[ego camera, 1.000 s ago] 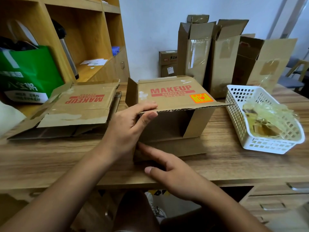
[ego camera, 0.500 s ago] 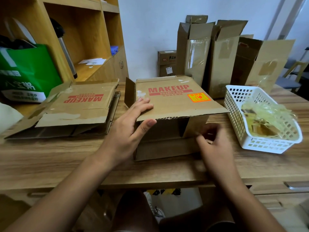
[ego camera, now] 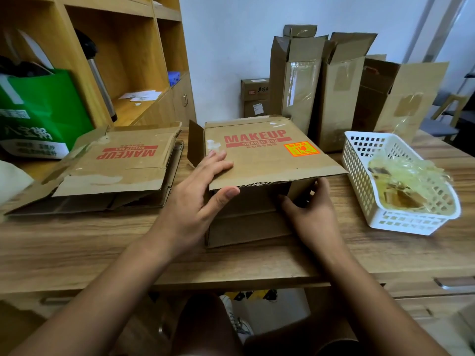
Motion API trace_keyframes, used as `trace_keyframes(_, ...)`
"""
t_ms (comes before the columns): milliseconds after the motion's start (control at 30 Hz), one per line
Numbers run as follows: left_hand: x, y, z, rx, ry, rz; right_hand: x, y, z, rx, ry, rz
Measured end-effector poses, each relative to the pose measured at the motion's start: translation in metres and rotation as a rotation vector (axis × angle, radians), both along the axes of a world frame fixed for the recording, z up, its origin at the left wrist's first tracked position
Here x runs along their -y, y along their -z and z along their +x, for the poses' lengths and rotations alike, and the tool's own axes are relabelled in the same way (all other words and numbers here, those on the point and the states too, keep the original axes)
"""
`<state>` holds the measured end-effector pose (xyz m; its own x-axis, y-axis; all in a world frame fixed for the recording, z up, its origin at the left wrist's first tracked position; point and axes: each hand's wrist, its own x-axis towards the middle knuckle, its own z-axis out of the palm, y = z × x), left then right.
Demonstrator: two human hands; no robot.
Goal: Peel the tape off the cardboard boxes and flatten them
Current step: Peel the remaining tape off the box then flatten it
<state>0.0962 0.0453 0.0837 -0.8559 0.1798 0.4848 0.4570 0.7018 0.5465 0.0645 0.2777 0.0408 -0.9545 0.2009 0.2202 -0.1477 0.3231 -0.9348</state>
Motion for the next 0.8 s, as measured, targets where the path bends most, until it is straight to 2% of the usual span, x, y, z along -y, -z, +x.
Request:
trace_keyframes(200, 0.009, 0.001, -0.001, 0.014, -0.001, -0.031, -0.032, -0.005, 0.013, 0.099, -0.299, -0.071)
trace_keyframes(300, 0.013, 0.002, 0.000, 0.039, 0.022, -0.061, -0.054, -0.005, 0.016, 0.211, -0.284, -0.122)
trace_keyframes(467, 0.013, 0.006, 0.001, 0.086, 0.070, -0.095, -0.072, -0.002, 0.016, 0.322, -0.278, -0.499)
trace_keyframes(633, 0.010, 0.008, 0.003, 0.150, 0.154, -0.200, -0.085, -0.011, 0.025, 0.255, -0.556, -0.969)
trace_keyframes(700, 0.010, 0.010, 0.004, 0.187, 0.175, -0.248, -0.089, -0.013, 0.028, 0.271, -0.605, -1.065)
trace_keyframes(800, 0.009, 0.012, 0.006, 0.210, 0.179, -0.286, -0.106, -0.016, 0.035, 0.194, -0.517, -1.027)
